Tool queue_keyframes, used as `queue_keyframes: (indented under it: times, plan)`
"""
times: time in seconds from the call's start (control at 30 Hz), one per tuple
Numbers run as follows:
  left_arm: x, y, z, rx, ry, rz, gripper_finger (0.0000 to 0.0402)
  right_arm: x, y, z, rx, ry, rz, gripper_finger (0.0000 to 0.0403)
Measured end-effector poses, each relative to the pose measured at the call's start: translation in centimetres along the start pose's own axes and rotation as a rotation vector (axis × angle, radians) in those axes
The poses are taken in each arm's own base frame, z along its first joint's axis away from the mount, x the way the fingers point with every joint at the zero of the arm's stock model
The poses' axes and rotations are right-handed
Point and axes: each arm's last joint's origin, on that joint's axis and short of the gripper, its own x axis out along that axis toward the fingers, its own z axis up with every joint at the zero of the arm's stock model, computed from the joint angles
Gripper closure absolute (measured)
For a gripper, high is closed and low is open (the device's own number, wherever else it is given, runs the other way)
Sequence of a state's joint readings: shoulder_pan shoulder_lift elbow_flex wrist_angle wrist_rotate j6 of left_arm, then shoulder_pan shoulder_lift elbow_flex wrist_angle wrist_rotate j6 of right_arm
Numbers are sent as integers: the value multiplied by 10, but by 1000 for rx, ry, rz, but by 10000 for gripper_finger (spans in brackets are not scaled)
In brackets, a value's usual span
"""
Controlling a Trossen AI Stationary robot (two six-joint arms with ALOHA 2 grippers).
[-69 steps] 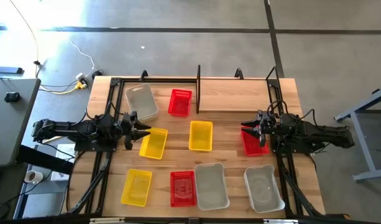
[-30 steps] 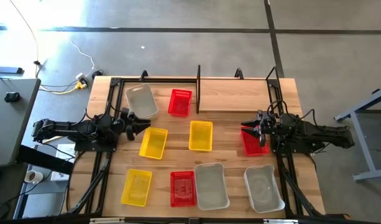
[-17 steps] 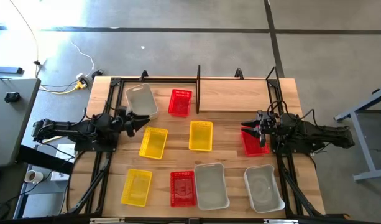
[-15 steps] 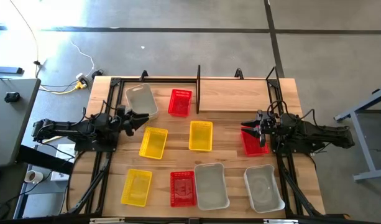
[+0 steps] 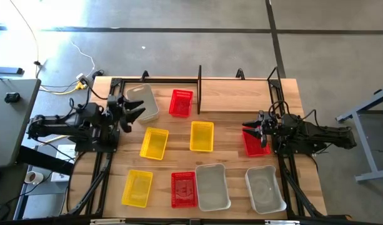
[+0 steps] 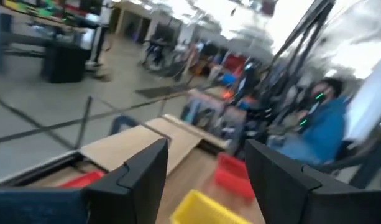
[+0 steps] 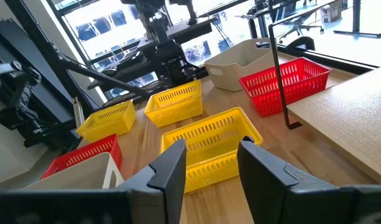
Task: Stack baskets on shelf by color
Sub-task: Put the top gray bin on the shelf
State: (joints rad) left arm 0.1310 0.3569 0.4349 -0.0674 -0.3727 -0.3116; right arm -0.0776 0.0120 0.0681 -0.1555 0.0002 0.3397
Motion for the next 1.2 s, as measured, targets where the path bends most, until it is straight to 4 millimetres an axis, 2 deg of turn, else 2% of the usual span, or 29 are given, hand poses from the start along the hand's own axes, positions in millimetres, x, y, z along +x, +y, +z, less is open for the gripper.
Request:
queue_keyframes:
  times: [0.17,0.33,0.67,1.2]
  plan:
    - [14,-8,13,118,172,113,200,0,0,0,0,0,0,273]
    - [29,-14,13,206,379,187,200,0,0,0,0,0,0,273]
    - [54,-9,-8,304,692,307,200,0,0,0,0,0,0,273]
    - [65,17,-45,304,1162,398,200,0,0,0,0,0,0,273]
